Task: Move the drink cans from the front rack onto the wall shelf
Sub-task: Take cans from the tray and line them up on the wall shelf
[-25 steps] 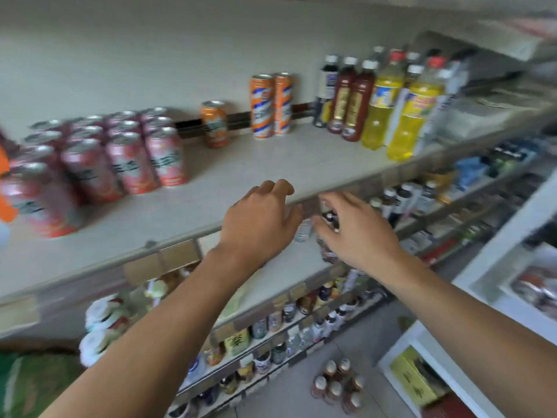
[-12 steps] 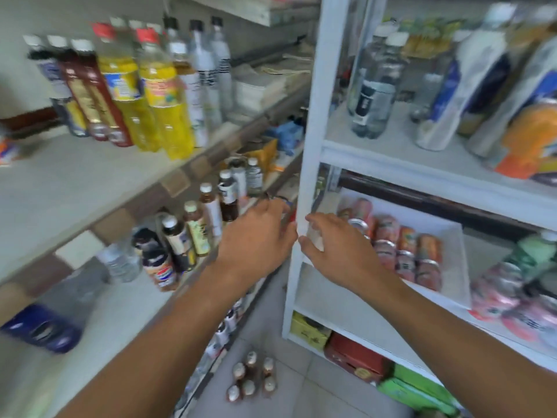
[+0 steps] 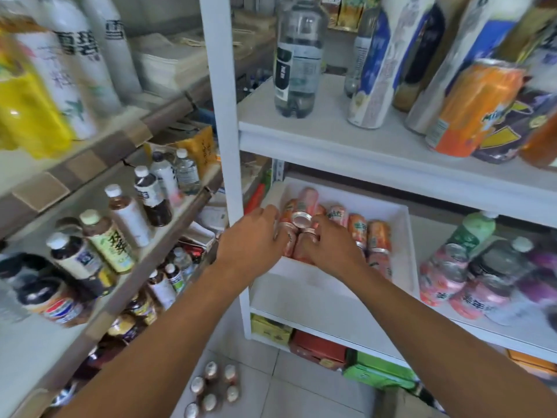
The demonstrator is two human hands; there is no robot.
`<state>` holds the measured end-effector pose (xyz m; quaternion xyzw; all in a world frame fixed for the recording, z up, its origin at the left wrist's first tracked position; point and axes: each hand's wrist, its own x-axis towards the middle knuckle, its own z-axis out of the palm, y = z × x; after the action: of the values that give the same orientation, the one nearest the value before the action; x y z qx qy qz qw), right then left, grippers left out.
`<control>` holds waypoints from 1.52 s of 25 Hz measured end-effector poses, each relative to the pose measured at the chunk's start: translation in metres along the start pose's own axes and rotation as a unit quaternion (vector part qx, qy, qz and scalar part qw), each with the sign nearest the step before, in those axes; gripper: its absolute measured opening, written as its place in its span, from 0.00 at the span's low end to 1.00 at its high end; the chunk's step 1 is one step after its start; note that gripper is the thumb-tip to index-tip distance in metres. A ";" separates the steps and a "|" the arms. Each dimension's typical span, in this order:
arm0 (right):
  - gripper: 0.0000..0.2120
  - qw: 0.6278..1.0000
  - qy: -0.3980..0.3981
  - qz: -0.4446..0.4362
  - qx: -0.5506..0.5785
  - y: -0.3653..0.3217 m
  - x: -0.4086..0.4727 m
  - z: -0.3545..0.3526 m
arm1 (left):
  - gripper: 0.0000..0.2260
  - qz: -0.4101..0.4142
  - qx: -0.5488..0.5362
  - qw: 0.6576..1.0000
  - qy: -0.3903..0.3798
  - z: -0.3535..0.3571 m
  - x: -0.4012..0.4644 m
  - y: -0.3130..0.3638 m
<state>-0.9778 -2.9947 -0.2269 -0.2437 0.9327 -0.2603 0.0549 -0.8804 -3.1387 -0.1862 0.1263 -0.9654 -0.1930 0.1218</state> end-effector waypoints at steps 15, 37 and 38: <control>0.43 0.980 0.036 0.183 0.072 0.050 0.139 0.095 | 0.14 -0.042 -0.018 0.999 0.004 0.065 0.053 -0.021; 0.28 0.747 -0.264 0.047 0.608 -0.096 -0.026 0.009 | 0.20 -0.211 -0.568 0.795 0.036 -0.061 -0.047 -0.050; 0.24 0.767 -0.280 0.012 0.577 -0.115 -0.029 0.011 | 0.18 -0.214 -0.588 0.776 0.078 -0.076 -0.060 -0.054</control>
<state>-0.9008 -3.0712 -0.1779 -0.2168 0.5529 -0.6690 0.4469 -0.7921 -3.1951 -0.1510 0.2482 -0.5994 -0.7335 0.2025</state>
